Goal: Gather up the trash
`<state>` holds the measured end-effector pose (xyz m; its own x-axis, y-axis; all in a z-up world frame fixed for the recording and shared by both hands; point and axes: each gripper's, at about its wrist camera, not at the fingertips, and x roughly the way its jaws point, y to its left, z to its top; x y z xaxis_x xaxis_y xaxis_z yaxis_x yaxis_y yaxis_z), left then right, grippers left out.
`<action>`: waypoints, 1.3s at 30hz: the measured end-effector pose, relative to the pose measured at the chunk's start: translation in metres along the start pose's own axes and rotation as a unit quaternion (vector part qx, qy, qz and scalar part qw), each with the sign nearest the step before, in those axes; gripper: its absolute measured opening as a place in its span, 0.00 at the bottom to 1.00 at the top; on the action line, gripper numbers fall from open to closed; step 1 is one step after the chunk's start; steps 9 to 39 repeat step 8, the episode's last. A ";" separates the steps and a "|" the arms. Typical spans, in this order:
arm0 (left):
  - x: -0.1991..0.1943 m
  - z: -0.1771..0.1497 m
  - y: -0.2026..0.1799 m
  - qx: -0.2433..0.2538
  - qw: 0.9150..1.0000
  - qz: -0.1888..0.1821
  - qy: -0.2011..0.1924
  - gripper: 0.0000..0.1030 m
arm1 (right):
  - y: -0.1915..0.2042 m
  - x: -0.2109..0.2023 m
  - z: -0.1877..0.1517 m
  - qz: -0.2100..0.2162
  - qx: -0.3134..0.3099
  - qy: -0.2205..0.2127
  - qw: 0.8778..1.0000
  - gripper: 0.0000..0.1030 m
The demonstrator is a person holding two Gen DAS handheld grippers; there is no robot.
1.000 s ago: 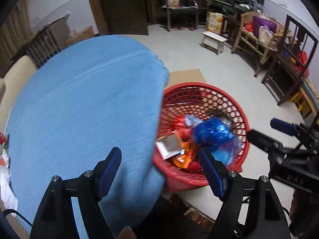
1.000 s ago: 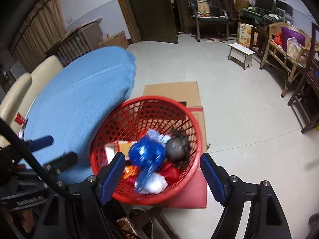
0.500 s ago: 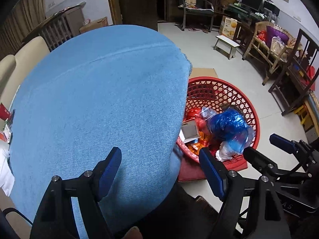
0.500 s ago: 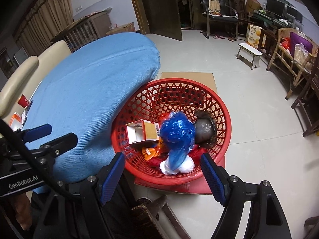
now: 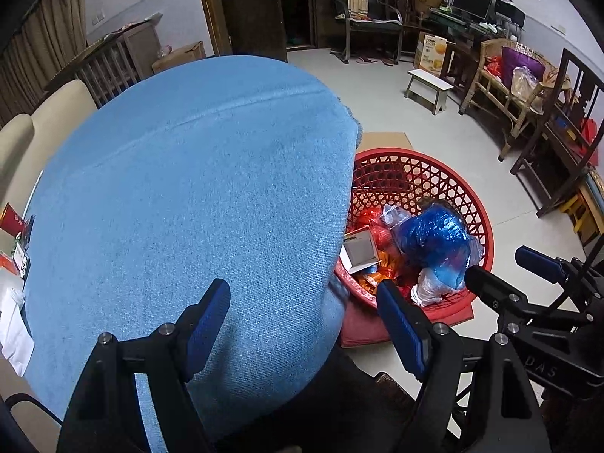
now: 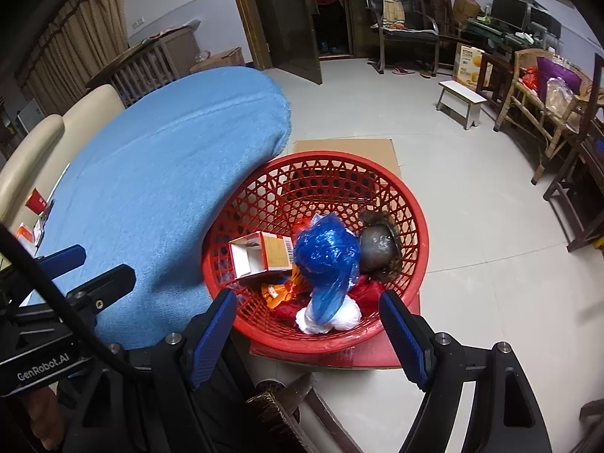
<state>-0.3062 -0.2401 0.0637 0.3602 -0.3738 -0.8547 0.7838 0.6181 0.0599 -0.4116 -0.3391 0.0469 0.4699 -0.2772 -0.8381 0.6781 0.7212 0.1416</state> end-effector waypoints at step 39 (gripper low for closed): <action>-0.001 0.000 0.001 -0.006 1.000 -0.007 -0.003 0.78 | 0.001 -0.003 0.001 -0.007 0.000 -0.007 1.000 0.78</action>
